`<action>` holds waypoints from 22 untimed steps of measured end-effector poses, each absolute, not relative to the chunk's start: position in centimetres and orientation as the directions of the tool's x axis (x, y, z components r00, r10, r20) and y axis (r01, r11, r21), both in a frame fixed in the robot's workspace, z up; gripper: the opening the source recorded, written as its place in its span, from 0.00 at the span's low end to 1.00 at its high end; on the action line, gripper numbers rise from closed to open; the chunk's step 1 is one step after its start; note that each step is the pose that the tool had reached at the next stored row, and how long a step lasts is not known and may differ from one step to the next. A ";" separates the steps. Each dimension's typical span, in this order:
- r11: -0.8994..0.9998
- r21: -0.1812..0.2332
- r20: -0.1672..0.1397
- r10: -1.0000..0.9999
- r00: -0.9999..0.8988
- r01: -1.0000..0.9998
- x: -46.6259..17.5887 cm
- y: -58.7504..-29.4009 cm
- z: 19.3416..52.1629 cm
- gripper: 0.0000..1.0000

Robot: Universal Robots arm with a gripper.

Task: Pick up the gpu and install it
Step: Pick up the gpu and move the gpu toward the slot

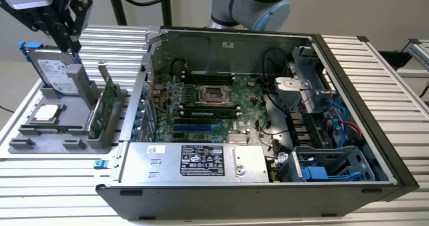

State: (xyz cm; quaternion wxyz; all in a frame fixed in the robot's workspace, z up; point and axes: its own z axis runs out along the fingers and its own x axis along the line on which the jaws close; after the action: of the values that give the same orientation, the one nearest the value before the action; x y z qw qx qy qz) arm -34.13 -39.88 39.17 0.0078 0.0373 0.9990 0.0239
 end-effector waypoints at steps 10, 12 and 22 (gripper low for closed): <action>0.996 0.048 -0.013 0.075 -0.997 0.074 -34.0 -39.9 39.1 1.00; 0.996 0.048 -0.013 0.075 -0.997 0.074 -34.0 -39.9 39.0 1.00; 0.996 0.048 -0.014 0.075 -0.997 0.074 -33.6 -39.9 38.7 1.00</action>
State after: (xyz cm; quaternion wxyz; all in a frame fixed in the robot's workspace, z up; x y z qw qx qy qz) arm -33.64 -39.91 38.73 0.0077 0.0373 0.9990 0.0240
